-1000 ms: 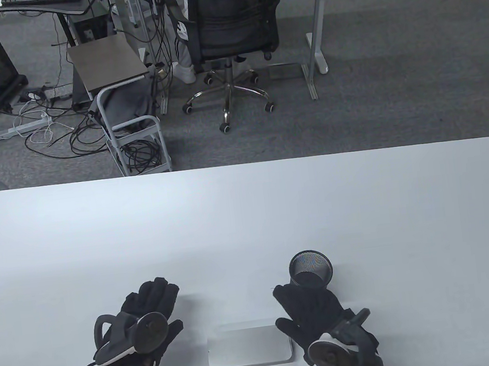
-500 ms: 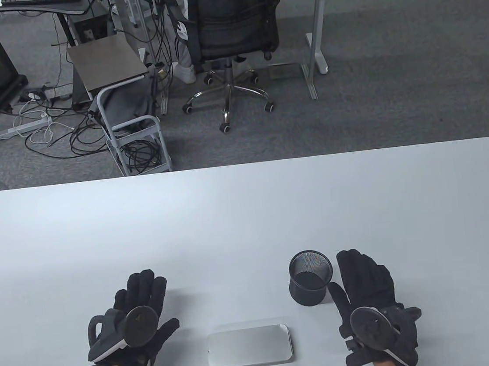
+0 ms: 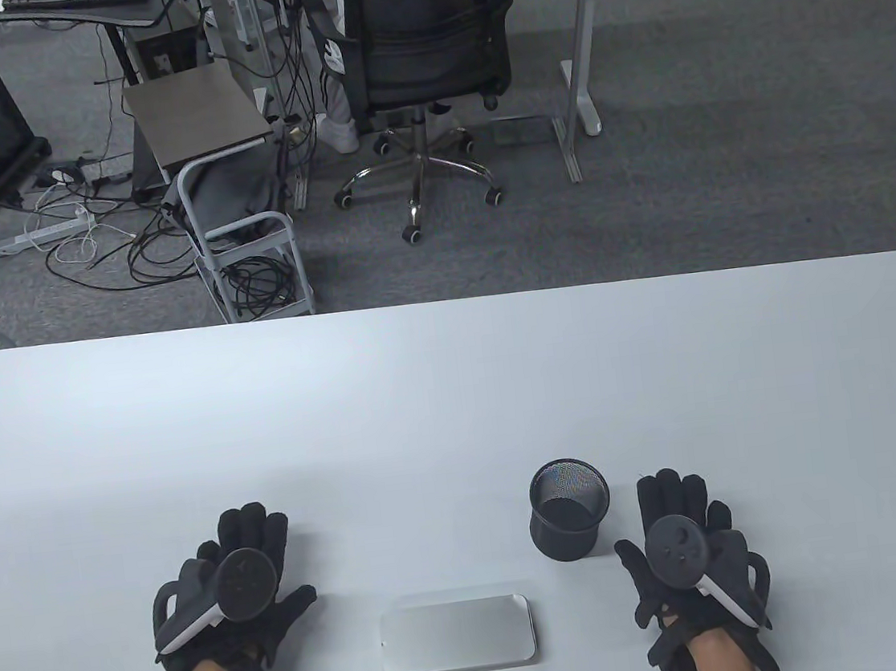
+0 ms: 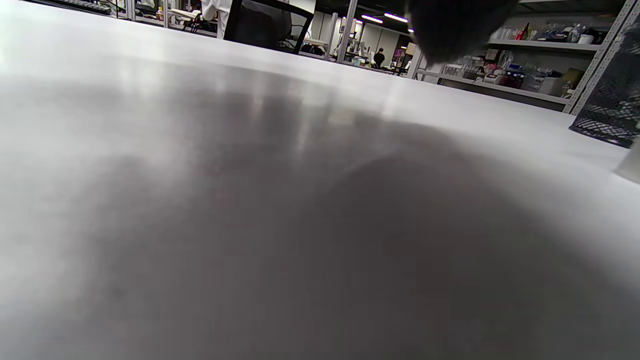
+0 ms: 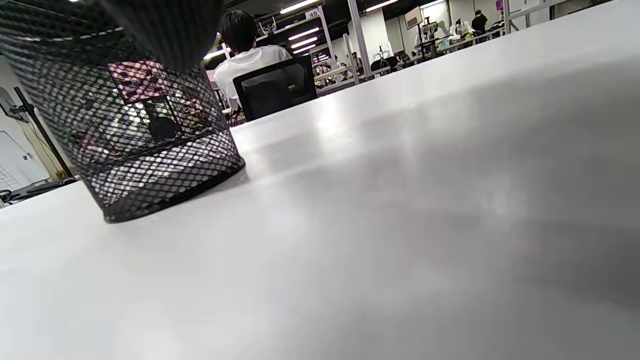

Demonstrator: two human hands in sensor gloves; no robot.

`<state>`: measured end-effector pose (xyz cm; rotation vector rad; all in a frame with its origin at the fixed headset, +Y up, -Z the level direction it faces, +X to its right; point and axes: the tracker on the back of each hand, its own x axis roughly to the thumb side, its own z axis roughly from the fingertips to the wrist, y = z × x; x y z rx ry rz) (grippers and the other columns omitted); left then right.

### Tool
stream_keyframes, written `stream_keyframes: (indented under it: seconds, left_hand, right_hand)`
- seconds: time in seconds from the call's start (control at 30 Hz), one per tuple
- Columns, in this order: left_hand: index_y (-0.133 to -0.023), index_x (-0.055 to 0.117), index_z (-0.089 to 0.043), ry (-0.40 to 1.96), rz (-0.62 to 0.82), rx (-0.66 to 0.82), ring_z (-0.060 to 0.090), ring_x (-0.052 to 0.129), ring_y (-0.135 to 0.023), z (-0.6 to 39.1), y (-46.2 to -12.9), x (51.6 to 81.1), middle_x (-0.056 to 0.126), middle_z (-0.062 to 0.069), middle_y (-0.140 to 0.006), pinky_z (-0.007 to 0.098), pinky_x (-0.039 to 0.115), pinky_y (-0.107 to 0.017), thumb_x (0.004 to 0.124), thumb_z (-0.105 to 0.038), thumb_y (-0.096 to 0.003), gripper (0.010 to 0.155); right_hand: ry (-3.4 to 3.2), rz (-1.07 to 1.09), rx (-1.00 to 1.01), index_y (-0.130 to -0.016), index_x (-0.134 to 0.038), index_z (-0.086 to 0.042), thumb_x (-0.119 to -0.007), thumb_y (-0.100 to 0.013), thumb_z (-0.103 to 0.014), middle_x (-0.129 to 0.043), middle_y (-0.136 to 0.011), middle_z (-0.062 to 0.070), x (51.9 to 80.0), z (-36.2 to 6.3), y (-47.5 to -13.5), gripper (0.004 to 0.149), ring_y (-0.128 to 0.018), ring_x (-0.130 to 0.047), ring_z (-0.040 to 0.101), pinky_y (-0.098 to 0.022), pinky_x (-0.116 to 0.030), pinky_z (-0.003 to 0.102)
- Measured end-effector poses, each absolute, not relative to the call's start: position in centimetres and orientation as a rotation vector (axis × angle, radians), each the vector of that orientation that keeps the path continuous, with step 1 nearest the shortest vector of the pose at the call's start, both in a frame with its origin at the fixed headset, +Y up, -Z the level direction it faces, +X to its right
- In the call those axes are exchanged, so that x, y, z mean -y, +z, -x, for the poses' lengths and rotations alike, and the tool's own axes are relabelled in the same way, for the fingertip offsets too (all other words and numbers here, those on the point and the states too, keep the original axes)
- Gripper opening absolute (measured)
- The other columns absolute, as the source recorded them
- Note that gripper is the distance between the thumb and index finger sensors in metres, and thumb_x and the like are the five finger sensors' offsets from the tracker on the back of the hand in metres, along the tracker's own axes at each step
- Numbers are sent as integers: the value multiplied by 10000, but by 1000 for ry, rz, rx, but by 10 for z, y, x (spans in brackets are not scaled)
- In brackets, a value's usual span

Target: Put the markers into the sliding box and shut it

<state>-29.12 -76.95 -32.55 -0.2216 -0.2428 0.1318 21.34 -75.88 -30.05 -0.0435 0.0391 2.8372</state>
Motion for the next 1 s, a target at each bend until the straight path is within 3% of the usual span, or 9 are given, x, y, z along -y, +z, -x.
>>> stream_keyframes:
  seconds: [1.0]
  left_hand:
    - [-1079, 59, -240, 109, 148, 344, 323, -94, -1009, 269, -319, 754, -61, 43, -1126, 624, 116, -711, 684, -611, -504, 927]
  right_hand:
    - [2758, -103, 61, -1098, -154, -209, -611, -516, -532, -80, -1188, 147, 736, -195, -295, 808, -999, -19, 437, -622, -96, 641]
